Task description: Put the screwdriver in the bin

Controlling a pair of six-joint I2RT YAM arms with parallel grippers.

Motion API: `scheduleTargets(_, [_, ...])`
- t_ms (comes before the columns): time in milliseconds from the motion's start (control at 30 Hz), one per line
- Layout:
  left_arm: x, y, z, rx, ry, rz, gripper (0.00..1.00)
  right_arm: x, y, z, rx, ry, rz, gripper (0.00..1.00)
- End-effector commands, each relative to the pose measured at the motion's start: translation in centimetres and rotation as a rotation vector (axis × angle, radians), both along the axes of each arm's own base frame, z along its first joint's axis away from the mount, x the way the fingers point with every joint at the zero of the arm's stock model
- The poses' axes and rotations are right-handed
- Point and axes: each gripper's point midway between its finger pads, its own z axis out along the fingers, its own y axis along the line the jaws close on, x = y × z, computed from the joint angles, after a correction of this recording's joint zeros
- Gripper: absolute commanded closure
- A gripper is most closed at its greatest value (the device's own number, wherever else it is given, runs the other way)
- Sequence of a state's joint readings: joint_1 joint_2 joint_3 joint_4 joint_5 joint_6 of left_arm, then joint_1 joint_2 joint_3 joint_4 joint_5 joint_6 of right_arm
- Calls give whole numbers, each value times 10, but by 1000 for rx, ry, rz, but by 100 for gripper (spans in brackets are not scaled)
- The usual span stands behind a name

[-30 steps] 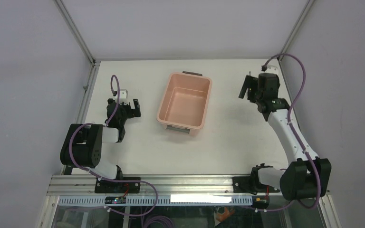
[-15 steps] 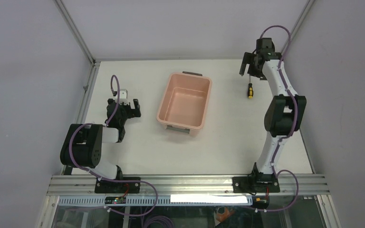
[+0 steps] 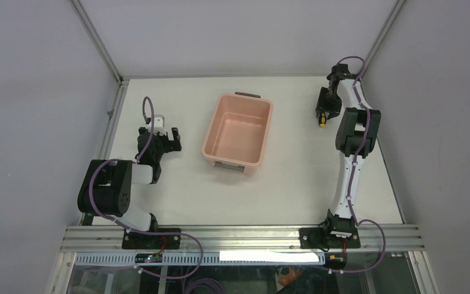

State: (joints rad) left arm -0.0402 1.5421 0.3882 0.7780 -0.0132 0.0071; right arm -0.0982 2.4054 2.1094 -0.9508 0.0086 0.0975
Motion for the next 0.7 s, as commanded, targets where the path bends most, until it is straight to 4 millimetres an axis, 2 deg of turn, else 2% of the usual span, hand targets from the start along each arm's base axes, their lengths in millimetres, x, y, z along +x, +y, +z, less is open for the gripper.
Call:
scheduleTargets(0, [3, -8, 17, -24, -56, -24, 1, -2, 9, -4, 24, 22, 5, 58])
scheduleTargets(33, [3, -8, 17, -24, -56, -25, 1, -3, 5, -5, 6, 29, -3, 62])
scheduleTargets(100, [3, -8, 17, -25, -56, -26, 1, -4, 0, -1, -23, 33, -8, 85])
scheduleTargets(133, [3, -8, 17, -25, -56, -26, 1, -4, -1, 6, -29, 30, -14, 95])
scheduleTargets(167, [3, -8, 17, -25, -55, -26, 1, -5, -1, 17, -31, 23, -18, 100])
scheduleTargets(267, [3, -8, 17, -24, -56, -25, 1, -12, 0, 62, -35, -28, -32, 100])
scheduleTargets(433, [3, -8, 17, -24, -56, -25, 1, -60, 22, 145, -61, -84, -34, 100])
scheduleTargets(500, [3, -8, 17, -24, -56, -25, 1, -84, 39, 171, -34, -105, -31, 100])
scheduleTargets(667, [3, -8, 17, -24, -55, -25, 1, -133, 107, 233, -31, -210, 2, 100])
